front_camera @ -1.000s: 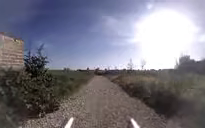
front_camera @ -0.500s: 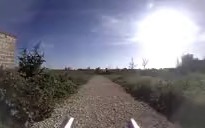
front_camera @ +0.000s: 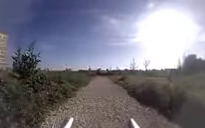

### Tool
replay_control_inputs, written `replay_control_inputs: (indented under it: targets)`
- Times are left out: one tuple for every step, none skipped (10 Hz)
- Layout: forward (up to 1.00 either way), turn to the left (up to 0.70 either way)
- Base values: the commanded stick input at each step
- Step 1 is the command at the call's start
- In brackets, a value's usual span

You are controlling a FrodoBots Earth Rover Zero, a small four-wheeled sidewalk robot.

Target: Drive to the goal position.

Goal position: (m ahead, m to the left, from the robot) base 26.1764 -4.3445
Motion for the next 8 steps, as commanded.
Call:
replay_control_inputs:
  targets:
    - [0.5,0.0]
    - [0.5,0.0]
    - [0.5,0.0]
    - [0.5,0.0]
    - [0.5,0.0]
    - [0.5,0.0]
    - [0.5,0.0]
    - [0.5,0.0]
